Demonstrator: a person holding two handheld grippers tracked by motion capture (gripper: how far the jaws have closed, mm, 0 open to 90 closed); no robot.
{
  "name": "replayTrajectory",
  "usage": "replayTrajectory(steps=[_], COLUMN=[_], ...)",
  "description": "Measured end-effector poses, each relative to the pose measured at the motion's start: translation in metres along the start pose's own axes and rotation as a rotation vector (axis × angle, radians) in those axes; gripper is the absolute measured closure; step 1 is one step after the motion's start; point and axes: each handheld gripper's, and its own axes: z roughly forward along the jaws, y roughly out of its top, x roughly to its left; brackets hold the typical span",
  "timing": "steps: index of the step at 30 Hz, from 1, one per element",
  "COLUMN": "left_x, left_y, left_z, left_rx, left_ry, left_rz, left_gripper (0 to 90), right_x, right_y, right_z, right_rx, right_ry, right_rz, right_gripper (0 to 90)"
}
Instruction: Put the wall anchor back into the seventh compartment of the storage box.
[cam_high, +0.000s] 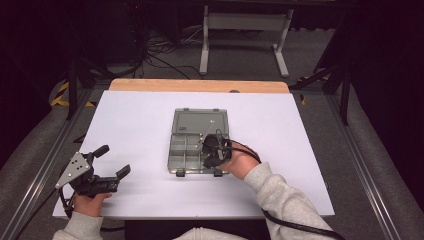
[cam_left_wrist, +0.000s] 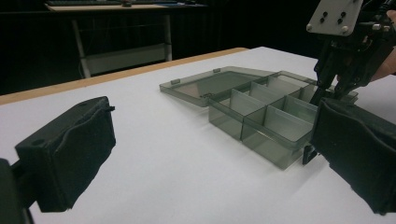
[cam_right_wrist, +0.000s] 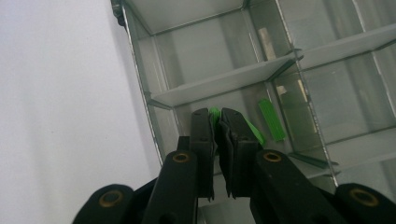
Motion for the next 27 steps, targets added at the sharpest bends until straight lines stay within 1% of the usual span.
replayTrajectory(steps=[6, 10, 12, 17, 20, 25, 27], left_x=[0.0, 0.0, 0.0, 0.0, 0.0, 0.0, 0.0], left_y=[0.0, 0.0, 0.0, 0.0, 0.0, 0.0, 0.0], left_z=[0.0, 0.0, 0.0, 0.0, 0.001, 0.001, 0.001], left_rx=[0.0, -0.001, -0.001, 0.003, 0.001, 0.003, 0.005], left_ry=[0.0, 0.0, 0.0, -0.002, -0.002, -0.004, -0.005], left_rz=[0.001, 0.001, 0.001, -0.002, -0.001, -0.001, 0.001], left_gripper=[0.7, 0.7, 0.7, 0.7, 0.7, 0.7, 0.7], right_x=[0.0, 0.0, 0.0, -0.001, -0.001, 0.0, 0.001], right_y=[0.0, -0.001, -0.001, -0.002, -0.004, -0.01, -0.014], right_z=[0.0, 0.001, -0.001, -0.01, -0.017, -0.033, -0.041], right_rx=[0.001, 0.0, -0.019, -0.052, -0.077, -0.145, -0.186], right_ry=[0.003, 0.007, 0.003, -0.028, -0.039, -0.067, -0.078], right_rz=[-0.004, 0.0, 0.007, 0.015, 0.017, 0.018, 0.026], right_gripper=[83.5, 79.4, 76.9, 69.3, 68.5, 63.4, 60.5])
